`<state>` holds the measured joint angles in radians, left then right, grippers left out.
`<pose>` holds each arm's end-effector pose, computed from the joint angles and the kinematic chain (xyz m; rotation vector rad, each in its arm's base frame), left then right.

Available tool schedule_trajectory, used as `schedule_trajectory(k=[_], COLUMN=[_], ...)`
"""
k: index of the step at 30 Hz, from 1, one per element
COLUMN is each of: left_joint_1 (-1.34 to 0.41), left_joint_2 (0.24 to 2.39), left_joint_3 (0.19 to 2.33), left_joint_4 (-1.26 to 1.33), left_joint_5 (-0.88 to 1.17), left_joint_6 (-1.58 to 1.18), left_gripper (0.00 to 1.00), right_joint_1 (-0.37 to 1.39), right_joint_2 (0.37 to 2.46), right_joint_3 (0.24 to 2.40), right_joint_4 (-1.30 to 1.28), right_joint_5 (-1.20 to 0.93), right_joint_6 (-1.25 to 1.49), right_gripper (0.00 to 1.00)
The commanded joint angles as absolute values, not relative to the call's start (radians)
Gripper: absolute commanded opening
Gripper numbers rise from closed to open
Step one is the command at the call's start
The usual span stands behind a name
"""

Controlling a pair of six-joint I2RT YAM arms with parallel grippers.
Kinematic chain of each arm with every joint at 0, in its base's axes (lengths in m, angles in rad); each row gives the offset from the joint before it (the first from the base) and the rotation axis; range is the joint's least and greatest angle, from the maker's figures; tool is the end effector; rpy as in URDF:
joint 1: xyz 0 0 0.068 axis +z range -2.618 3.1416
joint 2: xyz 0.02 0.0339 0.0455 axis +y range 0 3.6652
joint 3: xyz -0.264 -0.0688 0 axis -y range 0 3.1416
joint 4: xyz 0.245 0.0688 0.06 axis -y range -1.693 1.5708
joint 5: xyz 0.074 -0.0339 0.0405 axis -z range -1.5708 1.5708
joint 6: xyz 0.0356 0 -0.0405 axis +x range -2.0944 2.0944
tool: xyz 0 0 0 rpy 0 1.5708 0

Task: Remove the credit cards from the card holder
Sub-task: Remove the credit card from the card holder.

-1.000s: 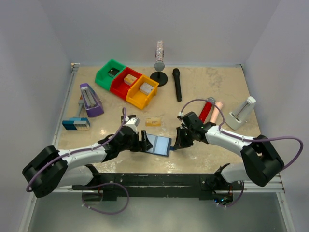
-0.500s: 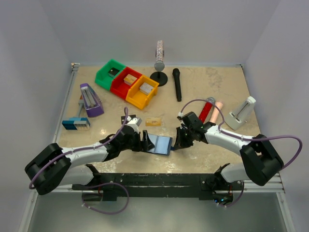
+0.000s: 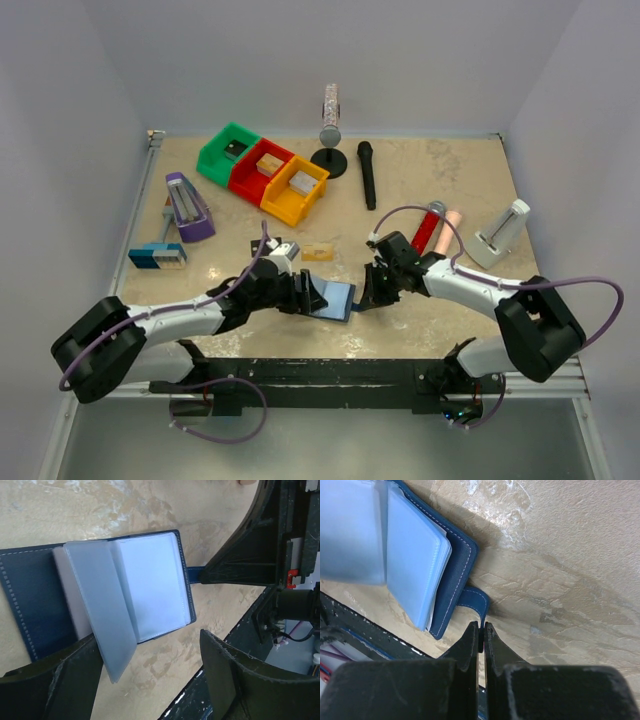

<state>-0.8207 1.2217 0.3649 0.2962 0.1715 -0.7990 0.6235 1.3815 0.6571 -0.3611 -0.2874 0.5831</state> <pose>0.1509 -0.1709 0.1577 0.1366 2.3386 -1.0757 0.1922 0.1507 0.1597 -0.1575 2.8096 0.7300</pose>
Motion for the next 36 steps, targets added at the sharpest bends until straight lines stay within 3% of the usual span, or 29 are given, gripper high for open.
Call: schedule_trajectory(k=[1,23,36], left_joint_1=[-0.842,-0.911,-0.917], left_joint_2=[1.261,1.376,1.287], left_joint_3=[0.426,0.601,0.548], left_joint_4=[0.360,0.305,0.190], left_joint_5=[0.250,0.321,-0.026], left_joint_6=[-0.776,-0.719,-0.695], left_gripper=[0.79,0.77,0.78], right_joint_1=[0.627,0.627,0.620], right_joint_2=[1.382,1.367,1.315], right_joint_3=[0.681,0.693,0.687], right_joint_4=[-0.333,-0.348,-0.350], right_joint_5=[-0.311,-0.305,-0.321], right_joint_6=[0.578,0.578,0.578], right_gripper=[0.00,0.00,0.00])
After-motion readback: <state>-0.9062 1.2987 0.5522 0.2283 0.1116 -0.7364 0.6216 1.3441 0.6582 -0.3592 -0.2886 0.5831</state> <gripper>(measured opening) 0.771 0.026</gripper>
